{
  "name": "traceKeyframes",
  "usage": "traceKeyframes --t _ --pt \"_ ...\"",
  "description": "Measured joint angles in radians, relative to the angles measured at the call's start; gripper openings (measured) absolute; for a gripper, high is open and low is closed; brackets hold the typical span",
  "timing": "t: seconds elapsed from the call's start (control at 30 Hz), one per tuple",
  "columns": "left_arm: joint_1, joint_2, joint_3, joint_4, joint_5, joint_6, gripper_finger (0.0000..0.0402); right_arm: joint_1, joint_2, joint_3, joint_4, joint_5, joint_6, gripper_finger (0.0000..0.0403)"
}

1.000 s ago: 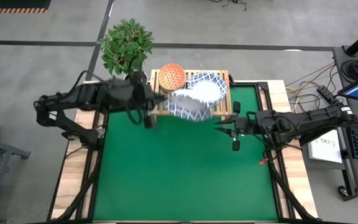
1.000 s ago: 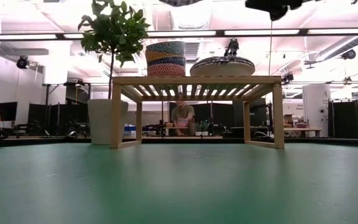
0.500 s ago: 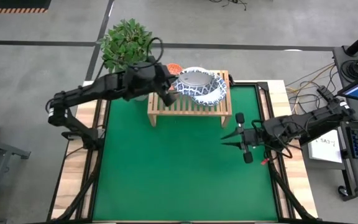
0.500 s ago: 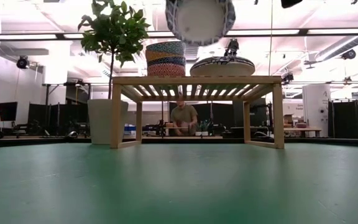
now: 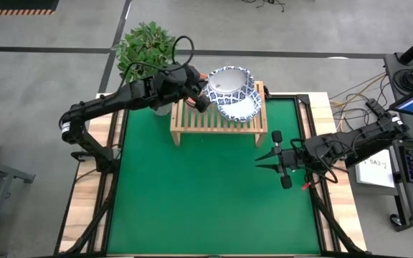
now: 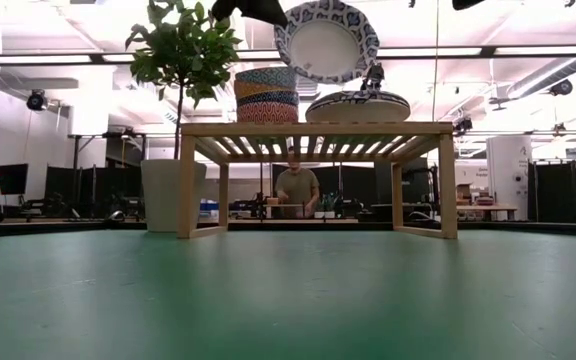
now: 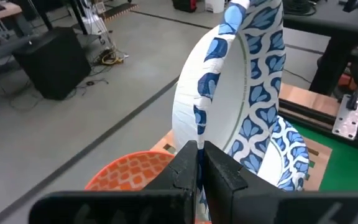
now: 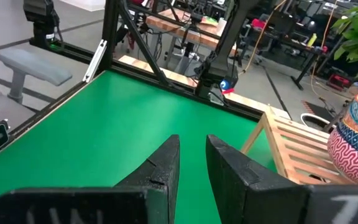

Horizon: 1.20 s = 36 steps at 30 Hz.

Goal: Place and stack bowls onto a shelf
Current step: Stack the white bowl on top of the white bowl on the shelf

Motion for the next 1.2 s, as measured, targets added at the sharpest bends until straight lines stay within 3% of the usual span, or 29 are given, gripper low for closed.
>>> traceKeyframes --t 0.13,0.3,0.73,0.9,1.07,1.2 --pt "0.0 0.01 0.0 -0.002 0.005 -0.034 0.0004 -0.001 0.0 0.0 0.0 0.0 0.0 0.0068" --pt "0.0 0.015 0.0 -0.002 0.086 -0.089 0.002 -0.001 0.0 0.0 0.0 0.0 0.001 0.0068" --pt "0.0 0.015 0.0 0.014 0.084 -0.09 0.0029 0.0 0.0 0.0 0.0 0.0 0.0 0.0068" --pt "-0.004 0.01 0.0 0.005 0.084 -0.03 0.0029 -0.001 0.002 0.0 0.018 0.001 0.006 0.0068" --pt "-0.032 -0.033 0.0 -0.097 0.128 0.046 0.0029 -0.001 0.033 0.0 0.151 0.006 0.045 0.0068" --pt "-0.069 -0.089 -0.005 -0.215 0.211 0.133 0.0027 -0.001 0.081 0.006 0.221 0.125 0.131 0.0068"
